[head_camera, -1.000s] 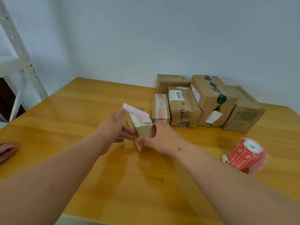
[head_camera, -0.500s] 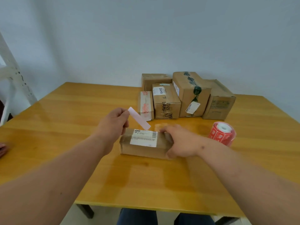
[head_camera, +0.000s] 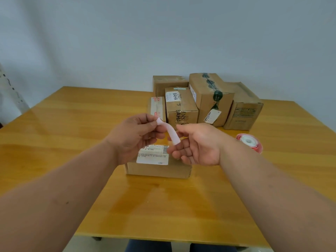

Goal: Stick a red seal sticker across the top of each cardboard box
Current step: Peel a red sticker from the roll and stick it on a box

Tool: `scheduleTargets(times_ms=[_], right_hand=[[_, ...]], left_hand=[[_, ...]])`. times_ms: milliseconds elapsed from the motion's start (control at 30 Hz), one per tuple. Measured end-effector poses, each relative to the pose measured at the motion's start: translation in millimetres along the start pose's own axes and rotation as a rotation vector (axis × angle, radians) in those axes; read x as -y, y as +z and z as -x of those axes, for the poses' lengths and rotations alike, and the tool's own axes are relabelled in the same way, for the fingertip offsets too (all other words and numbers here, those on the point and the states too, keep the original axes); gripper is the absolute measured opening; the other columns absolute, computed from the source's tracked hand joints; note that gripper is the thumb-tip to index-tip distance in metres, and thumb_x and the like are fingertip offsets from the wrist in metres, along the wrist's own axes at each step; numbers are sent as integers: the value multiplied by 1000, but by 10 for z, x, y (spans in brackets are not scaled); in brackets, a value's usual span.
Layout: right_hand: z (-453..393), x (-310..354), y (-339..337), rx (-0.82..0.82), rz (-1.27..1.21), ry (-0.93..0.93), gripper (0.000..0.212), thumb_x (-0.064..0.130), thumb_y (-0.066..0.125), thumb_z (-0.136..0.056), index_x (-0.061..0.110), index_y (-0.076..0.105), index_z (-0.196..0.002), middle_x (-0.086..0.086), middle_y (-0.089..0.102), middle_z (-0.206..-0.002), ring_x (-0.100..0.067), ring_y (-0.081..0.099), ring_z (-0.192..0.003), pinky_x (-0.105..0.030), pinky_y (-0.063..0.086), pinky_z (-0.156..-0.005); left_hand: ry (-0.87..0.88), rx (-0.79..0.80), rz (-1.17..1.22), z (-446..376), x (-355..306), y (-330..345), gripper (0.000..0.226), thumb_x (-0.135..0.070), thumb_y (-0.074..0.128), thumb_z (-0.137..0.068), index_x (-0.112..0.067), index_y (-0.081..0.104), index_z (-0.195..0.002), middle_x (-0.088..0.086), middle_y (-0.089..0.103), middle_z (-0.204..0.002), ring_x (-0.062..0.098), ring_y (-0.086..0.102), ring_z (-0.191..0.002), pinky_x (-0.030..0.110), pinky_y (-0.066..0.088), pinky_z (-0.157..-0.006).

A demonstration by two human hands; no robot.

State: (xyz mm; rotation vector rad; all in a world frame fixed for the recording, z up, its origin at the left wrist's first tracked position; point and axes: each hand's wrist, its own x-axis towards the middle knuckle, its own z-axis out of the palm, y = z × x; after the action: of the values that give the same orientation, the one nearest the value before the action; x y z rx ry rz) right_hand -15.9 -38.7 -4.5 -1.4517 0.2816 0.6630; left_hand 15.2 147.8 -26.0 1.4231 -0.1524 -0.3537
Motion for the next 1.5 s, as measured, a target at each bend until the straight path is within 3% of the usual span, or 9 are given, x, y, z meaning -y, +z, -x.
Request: scheduleTargets(times_ms=[233, 367, 533, 700, 933, 1100, 1233, 1333, 1500], right_hand=[[-115, -36, -4, -43, -50, -141, 10, 8, 57, -92, 10, 64, -85, -5, 62, -69, -10, 54, -52, -20, 44, -46], [-110, -19, 9, -126, 129, -238, 10, 1, 60, -90, 8, 66, -86, -7, 64, -68, -11, 54, -50, -23, 44, -48], [-85, -5, 97, -237, 387, -328, 8, 4, 67, -87, 6, 70, -94, -7, 68, -72, -13, 57, -55, -26, 46, -53], [-98, -32, 155, -260, 375, -273, 34, 5, 72, -83, 13, 54, -112, -13, 74, -81, -19, 64, -62, -29, 52, -56], [-85, -66, 244, -365, 608, -264, 3, 15, 67, -89, 15, 66, -92, -2, 73, -84, -11, 64, -66, -19, 46, -52], [-111, -69, 296, -491, 700, -341, 4, 23, 66, -89, 20, 67, -87, 0, 67, -94, -19, 64, -85, -31, 52, -70], [-107, -78, 284, -490, 703, -319, 4, 20, 68, -88, 20, 67, -84, -1, 68, -90, -15, 59, -78, -34, 54, -75], [-114, -81, 302, -458, 772, -222, 6, 18, 68, -87, 19, 66, -81, -4, 70, -86, -13, 57, -68, -29, 52, -68], [-183, -42, 334, -459, 857, -134, 14, 13, 62, -89, 6, 69, -99, -14, 73, -98, -16, 56, -68, -28, 48, -65]], left_hand=[[-95, 143, 5, 1, -54, -196, 16, -6, 60, -78, -8, 69, -92, 12, 73, -89, 21, 71, -82, 31, 52, -78], [-153, 116, 11, 11, -106, -235, 23, 2, 45, -90, -1, 68, -94, 15, 71, -86, 24, 69, -79, 36, 53, -78], [-118, 24, -257, 16, -126, -224, 4, -6, 67, -86, -6, 67, -91, 14, 70, -84, 19, 68, -72, 31, 56, -68], [-110, -53, -468, 25, -113, -258, 21, 4, 72, -81, -8, 68, -98, 18, 71, -84, 20, 69, -71, 33, 60, -70], [-125, -53, -681, 40, -127, -209, 9, 1, 72, -82, -8, 73, -84, 12, 73, -81, 10, 68, -63, 19, 53, -58], [-104, -105, -699, 10, -142, -183, 11, 2, 70, -83, -8, 73, -80, 13, 73, -81, 15, 69, -68, 24, 58, -62], [-143, -87, -712, 9, -161, -152, 12, 0, 72, -83, -11, 72, -87, 12, 72, -87, 15, 69, -63, 26, 60, -62], [-174, -46, -776, 8, -140, -141, 22, 1, 72, -82, -13, 69, -98, 5, 63, -100, 15, 69, -60, 23, 59, -57], [-214, -25, -841, -17, -129, -108, 21, 3, 70, -83, -13, 61, -95, 11, 63, -94, 26, 72, -74, 36, 62, -69]])
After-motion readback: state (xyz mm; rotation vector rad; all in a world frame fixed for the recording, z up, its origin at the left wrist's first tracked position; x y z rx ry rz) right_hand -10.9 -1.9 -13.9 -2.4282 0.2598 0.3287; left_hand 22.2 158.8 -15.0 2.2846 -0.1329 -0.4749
